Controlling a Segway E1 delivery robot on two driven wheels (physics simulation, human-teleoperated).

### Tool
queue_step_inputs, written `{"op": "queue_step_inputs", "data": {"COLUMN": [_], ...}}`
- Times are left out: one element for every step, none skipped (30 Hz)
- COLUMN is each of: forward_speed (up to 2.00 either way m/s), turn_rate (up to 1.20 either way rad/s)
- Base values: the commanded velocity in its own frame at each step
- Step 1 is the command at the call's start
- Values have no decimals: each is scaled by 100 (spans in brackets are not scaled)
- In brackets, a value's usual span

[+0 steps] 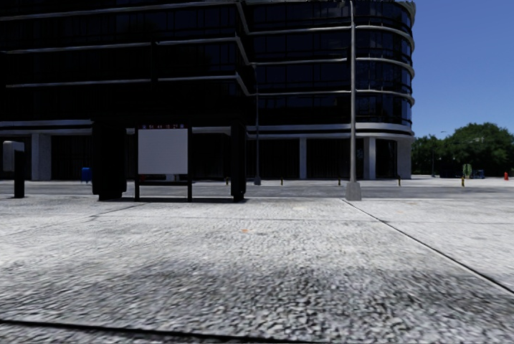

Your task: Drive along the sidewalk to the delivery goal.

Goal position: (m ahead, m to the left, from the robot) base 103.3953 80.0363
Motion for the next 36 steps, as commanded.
{"op": "queue_step_inputs", "data": {"forward_speed": [192,192,192,192,192,192,193,194,194,194,195,195,195,195,195,195,195,195,195,195,195,195,195,195,195,195,195,195,195,195,195,195,196,197,198,198], "turn_rate": [74,74,74,74,74,74,74,74,74,74,74,74,74,74,74,74,74,74,74,74,74,74,74,74,74,74,74,74,74,74,74,74,74,74,74,74]}}
